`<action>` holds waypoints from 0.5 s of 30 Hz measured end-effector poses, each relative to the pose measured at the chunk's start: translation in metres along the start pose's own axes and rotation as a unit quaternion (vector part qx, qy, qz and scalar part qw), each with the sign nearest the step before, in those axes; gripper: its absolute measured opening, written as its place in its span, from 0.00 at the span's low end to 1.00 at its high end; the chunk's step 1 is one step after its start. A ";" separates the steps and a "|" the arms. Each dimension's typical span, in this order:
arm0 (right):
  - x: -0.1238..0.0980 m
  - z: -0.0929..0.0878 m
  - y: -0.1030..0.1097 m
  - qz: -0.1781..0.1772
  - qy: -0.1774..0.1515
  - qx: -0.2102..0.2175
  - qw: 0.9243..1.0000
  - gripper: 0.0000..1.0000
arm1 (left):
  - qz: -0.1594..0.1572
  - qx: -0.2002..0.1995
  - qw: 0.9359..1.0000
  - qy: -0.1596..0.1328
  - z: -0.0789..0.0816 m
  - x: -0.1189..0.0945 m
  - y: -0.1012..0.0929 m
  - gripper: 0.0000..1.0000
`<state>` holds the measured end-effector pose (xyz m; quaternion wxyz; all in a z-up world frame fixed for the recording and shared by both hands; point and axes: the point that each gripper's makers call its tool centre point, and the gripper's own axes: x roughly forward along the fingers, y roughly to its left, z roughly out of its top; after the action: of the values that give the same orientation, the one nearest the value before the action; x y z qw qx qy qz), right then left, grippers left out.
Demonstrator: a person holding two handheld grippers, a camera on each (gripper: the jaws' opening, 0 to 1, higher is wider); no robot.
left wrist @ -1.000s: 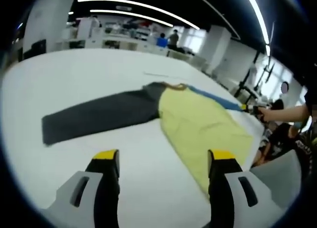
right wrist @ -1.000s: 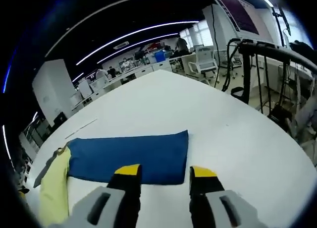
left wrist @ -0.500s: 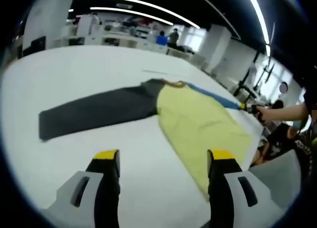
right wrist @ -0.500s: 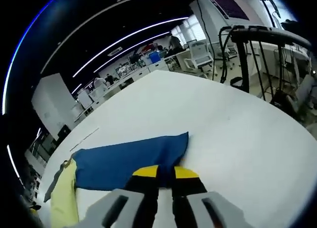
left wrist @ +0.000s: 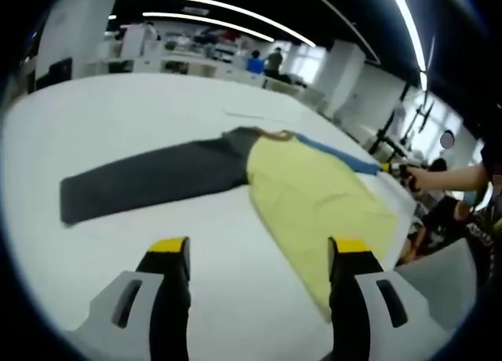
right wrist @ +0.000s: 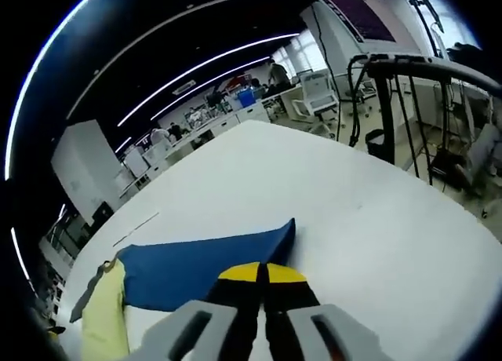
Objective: Fold the garment on the visible template until the final outline fits inside the template.
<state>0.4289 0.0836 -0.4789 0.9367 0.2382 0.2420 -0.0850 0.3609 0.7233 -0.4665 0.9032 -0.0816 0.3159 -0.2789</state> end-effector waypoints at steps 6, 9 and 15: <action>-0.004 0.023 0.023 0.036 -0.030 0.004 0.999 0.00 | -0.001 -0.002 1.000 -0.004 0.000 0.001 0.001 0.67; -0.005 0.031 0.036 0.049 -0.035 -0.006 0.998 0.00 | -0.004 -0.003 1.000 -0.006 0.000 0.002 0.000 0.67; -0.003 0.041 0.072 0.082 -0.035 -0.045 0.995 0.00 | -0.008 -0.003 1.000 -0.016 0.003 0.002 0.000 0.67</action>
<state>0.4630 0.1265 -0.4171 0.9581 0.2122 0.1923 -0.0051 0.3643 0.7219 -0.4651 0.9058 -0.0911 0.3015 -0.2834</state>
